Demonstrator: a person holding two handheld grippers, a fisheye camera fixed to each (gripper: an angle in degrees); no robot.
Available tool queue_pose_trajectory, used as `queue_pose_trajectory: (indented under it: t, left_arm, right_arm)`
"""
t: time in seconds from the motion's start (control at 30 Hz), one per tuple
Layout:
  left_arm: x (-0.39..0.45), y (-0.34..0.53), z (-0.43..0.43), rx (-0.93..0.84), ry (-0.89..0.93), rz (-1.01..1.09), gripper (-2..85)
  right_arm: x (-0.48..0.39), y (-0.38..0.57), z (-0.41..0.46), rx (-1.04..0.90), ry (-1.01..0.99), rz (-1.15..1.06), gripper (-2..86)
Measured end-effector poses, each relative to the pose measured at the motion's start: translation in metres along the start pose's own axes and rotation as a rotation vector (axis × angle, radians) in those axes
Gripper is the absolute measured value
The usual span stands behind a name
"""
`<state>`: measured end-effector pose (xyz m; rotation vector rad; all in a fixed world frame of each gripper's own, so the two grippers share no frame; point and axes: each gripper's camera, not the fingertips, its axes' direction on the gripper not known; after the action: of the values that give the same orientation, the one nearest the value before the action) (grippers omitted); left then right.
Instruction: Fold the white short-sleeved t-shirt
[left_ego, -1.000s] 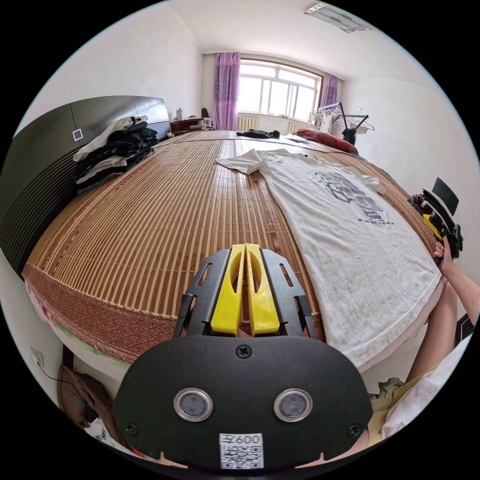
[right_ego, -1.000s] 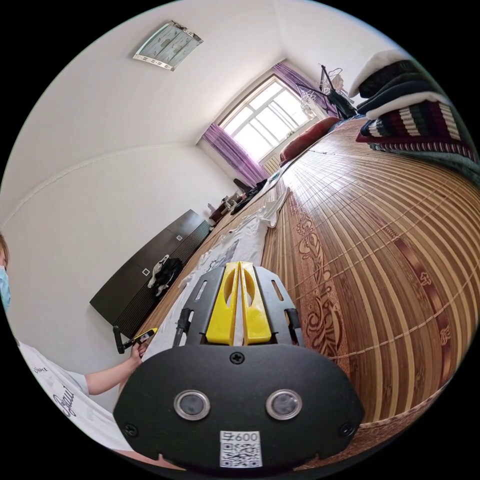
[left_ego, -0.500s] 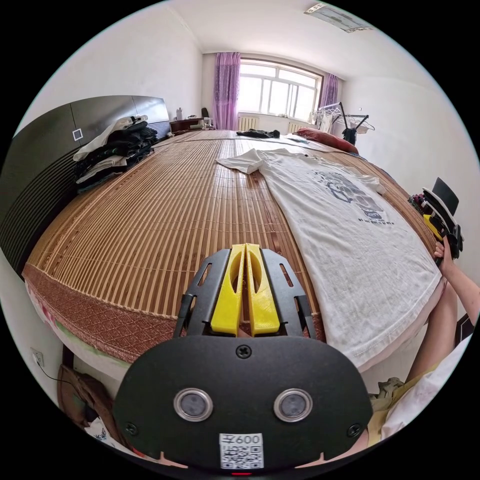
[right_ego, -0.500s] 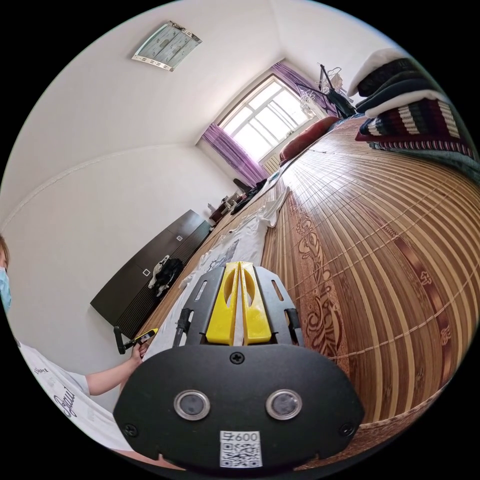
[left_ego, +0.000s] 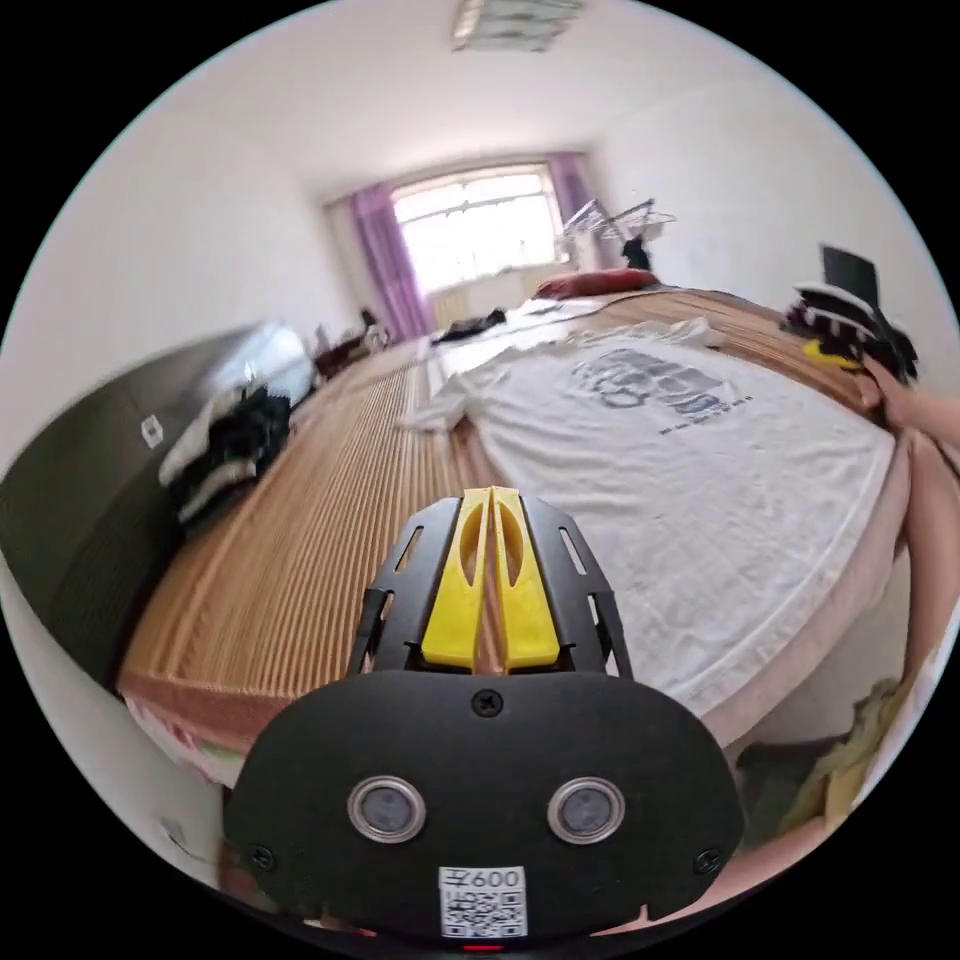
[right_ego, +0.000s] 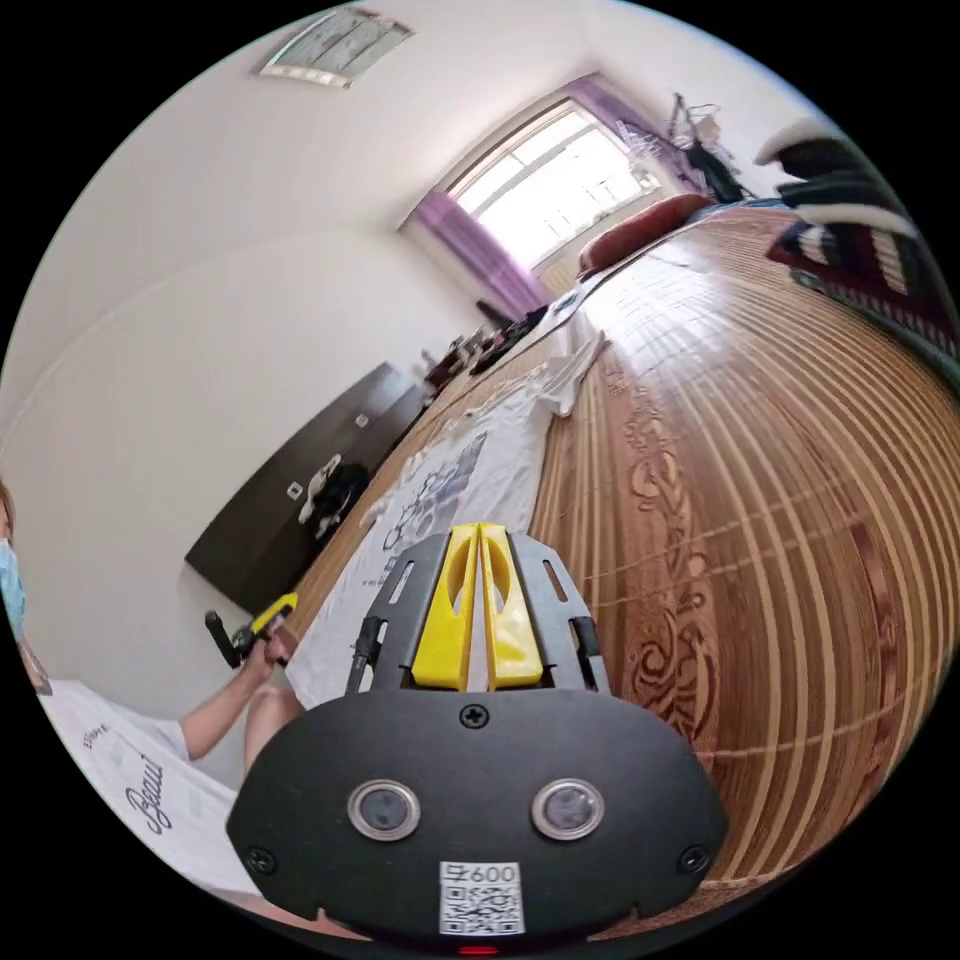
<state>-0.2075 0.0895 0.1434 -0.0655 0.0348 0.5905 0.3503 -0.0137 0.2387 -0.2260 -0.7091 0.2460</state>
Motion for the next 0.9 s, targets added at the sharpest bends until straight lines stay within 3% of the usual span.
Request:
queue_pose_trajectory:
  t: [0.13, 0.2, 0.3, 0.37, 0.43, 0.6, 0.7, 0.83, 0.9]
  left_arm:
    - [0.044, -0.061, 0.037, -0.233, 0.254, 0.287, 0.9]
    - [0.04, -0.081, 0.056, -0.315, 0.371, 0.244, 0.9]
    - [0.027, -0.107, 0.077, -0.503, 0.489, 0.158, 0.9]
    - [0.018, -0.118, 0.076, -0.481, 0.49, 0.096, 0.9]
    - [0.007, -0.132, 0.079, -0.356, 0.65, 0.002, 0.9]
    - [0.01, -0.145, 0.135, -0.321, 1.087, -0.191, 0.8]
    - [0.014, -0.121, 0.167, -0.386, 1.152, -0.256, 0.8]
    - [-0.013, -0.095, 0.188, -0.257, 1.27, -0.415, 0.7]
    - [-0.021, -0.097, 0.194, -0.243, 1.274, -0.394, 0.7]
  right_arm:
    - [-0.034, -0.063, 0.074, -0.281, -0.204, -0.1, -0.9]
    - [-0.052, -0.082, 0.121, -0.464, -0.313, -0.14, -0.9]
    - [-0.083, -0.093, 0.2, -0.762, -0.315, -0.218, -0.8]
    - [-0.091, -0.103, 0.242, -0.864, -0.406, -0.224, -0.8]
    - [-0.085, -0.116, 0.264, -0.895, -0.482, -0.179, -0.8]
    - [-0.049, -0.151, 0.303, -0.98, -0.429, -0.114, -0.8]
    - [-0.017, -0.174, 0.314, -0.972, -0.481, -0.034, -0.8]
    - [0.03, -0.217, 0.322, -0.915, -0.468, 0.091, -0.8]
    - [0.048, -0.239, 0.318, -0.856, -0.421, 0.115, -0.8]
